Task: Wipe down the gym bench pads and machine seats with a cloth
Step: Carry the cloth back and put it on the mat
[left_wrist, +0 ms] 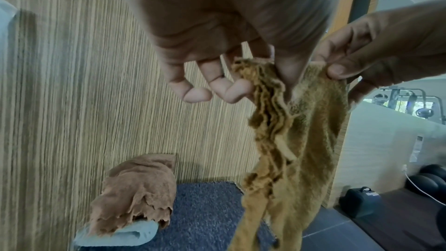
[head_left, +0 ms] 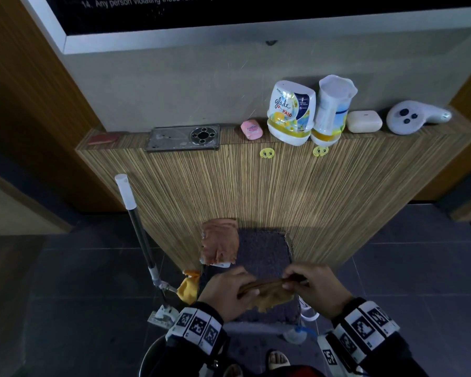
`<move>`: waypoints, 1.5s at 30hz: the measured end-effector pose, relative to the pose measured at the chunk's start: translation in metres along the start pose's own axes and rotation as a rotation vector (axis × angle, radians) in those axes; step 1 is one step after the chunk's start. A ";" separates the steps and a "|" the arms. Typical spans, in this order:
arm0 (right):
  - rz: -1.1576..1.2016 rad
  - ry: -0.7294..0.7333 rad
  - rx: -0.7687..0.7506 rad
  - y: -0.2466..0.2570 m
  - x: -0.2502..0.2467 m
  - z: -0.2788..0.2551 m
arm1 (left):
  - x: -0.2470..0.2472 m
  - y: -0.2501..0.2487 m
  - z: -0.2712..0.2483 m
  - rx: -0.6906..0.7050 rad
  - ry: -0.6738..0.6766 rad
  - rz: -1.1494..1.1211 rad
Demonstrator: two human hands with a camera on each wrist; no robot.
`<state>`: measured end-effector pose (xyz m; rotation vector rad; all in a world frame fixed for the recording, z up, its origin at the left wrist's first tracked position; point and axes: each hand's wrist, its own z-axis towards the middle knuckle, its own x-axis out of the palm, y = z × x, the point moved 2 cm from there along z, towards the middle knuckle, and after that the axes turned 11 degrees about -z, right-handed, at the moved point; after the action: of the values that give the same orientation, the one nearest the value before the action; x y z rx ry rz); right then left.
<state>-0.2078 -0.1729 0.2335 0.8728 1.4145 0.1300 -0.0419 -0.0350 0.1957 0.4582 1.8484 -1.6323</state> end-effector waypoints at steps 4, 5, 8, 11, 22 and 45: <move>0.011 -0.017 -0.008 -0.001 -0.002 -0.003 | -0.001 0.006 -0.002 -0.024 0.004 -0.017; 0.016 -0.019 -0.011 -0.001 -0.003 -0.004 | -0.001 0.006 -0.002 -0.014 -0.001 -0.037; 0.011 -0.010 0.004 -0.002 -0.004 -0.004 | -0.003 0.006 0.000 0.021 -0.013 -0.080; 0.008 -0.006 0.035 -0.003 -0.005 -0.003 | -0.005 0.004 0.003 0.037 -0.050 -0.067; 0.028 -0.033 0.114 -0.011 -0.008 0.012 | -0.010 0.012 0.022 0.032 -0.140 0.012; -0.073 0.411 0.347 -0.095 0.134 0.029 | 0.086 0.114 0.013 -0.385 0.171 0.070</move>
<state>-0.1930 -0.1761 0.0675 1.1202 1.8875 0.0052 -0.0320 -0.0403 0.0528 0.4964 2.1855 -1.1813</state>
